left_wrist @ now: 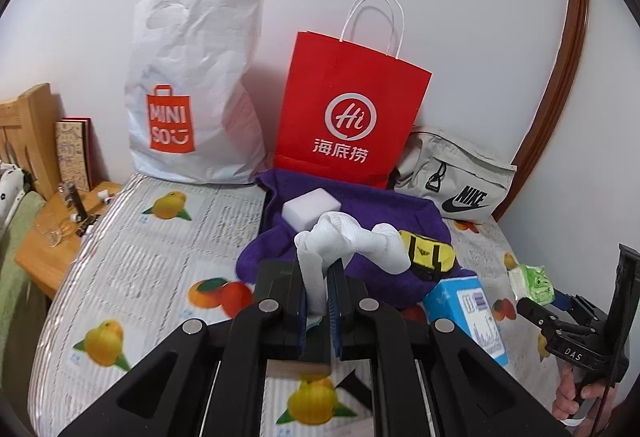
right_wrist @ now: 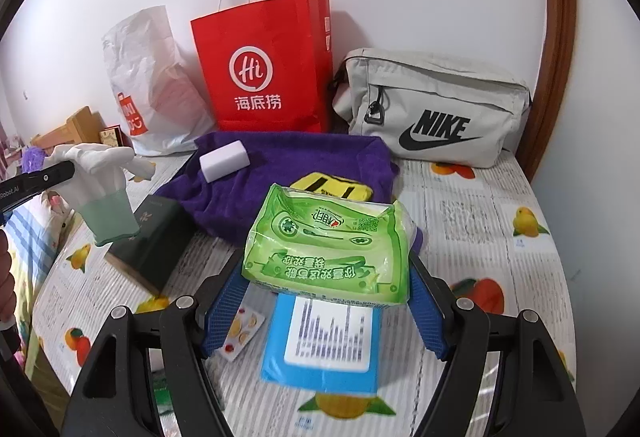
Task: Organize soft objects
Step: 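Carry the wipes with the right tool while the left tool carries the glove to the towel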
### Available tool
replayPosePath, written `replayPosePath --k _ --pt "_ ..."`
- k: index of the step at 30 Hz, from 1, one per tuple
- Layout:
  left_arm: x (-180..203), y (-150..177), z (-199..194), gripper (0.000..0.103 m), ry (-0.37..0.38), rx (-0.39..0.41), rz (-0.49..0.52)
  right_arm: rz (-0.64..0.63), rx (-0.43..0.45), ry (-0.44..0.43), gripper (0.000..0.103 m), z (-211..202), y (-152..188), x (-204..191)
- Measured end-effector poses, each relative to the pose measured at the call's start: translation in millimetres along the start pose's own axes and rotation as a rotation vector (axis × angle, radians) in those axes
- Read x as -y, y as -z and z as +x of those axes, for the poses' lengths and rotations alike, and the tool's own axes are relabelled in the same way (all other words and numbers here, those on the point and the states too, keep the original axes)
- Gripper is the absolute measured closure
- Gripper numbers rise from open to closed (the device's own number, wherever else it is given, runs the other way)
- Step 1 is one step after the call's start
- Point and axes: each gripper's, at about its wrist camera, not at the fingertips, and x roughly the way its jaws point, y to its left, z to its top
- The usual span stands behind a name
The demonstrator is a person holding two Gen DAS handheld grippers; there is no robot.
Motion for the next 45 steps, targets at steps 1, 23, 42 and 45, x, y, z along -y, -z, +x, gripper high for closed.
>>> replayPosePath --k 1,23,42,45 --pt "2 -4 5 0.094 0.003 -0.002 0.001 -0.001 0.001 0.001 0.028 2 -3 0" --pt "14 -50 71 0.094 0.015 -0.019 0.024 0.009 -0.024 -0.002 0.028 77 -58 29" --pt "10 -42 177 0.094 0.026 -0.207 0.024 -0.021 -0.097 0.001 0.028 173 -107 40" --pt "4 -36 188 0.094 -0.003 -0.232 0.041 -0.027 -0.115 -0.002 0.028 187 -109 36"
